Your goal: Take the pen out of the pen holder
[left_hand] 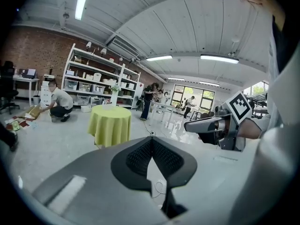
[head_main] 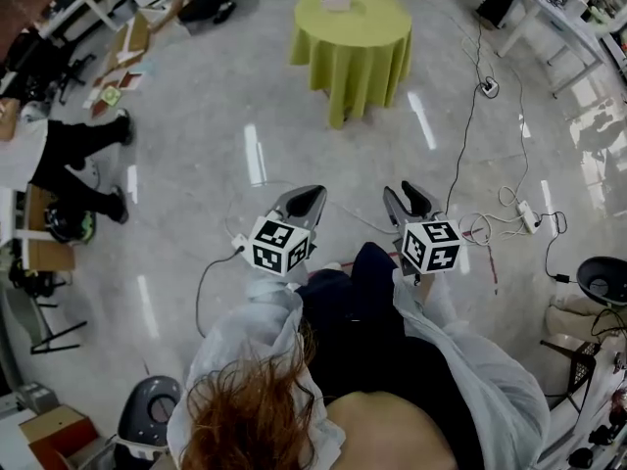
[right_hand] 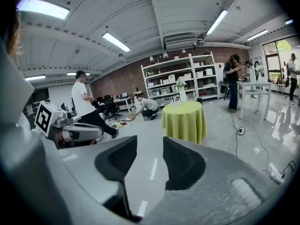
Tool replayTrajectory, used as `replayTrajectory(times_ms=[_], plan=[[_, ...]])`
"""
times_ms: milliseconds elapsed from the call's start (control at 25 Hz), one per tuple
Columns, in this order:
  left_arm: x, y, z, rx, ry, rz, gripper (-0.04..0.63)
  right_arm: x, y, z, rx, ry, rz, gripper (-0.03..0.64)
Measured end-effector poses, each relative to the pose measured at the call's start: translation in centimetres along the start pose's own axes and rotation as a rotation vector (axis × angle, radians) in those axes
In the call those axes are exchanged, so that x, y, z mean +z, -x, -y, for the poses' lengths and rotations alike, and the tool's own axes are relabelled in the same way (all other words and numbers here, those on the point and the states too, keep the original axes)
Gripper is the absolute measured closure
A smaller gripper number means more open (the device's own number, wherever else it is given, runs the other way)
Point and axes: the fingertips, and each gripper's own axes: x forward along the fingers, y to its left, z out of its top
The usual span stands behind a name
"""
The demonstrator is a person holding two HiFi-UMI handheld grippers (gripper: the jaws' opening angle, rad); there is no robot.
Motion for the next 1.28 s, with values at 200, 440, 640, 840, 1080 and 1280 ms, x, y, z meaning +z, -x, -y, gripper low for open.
replayTrajectory(times_ms=[200, 440, 640, 840, 1080, 1280], plan=[[-1.0, 0.9, -0.8, 0.028, 0.016, -0.008, 0.578, 0.9, -1.2, -0.6, 0.018, 0.016, 0.029, 0.376], [0.4, -0.1, -4.1, 0.097, 0.043, 0.028, 0.578, 3.4, -4.8, -0.2, 0.071, 0.035, 0.047, 0.376], [3.0, -2.7, -7.2, 0.139, 0.037, 0.053, 0.578, 6.7, -8.8, 1.7, 0.088, 0.040, 0.072, 0.377], [5.4, -6.2, -10.2, 0.153, 0.021, 0.053, 0.578, 9.4, -13.0, 4.0, 0.109, 0.057, 0.072, 0.382], [8.8, -10.4, -14.0, 0.173, 0.021, 0.061, 0.578, 12.4, -17.7, 7.0, 0.125, 0.072, 0.049, 0.382], [10.2, -13.6, -15.8, 0.187, 0.021, 0.052, 0.578, 14.2, -20.7, 8.9, 0.153, 0.079, 0.037, 0.382]])
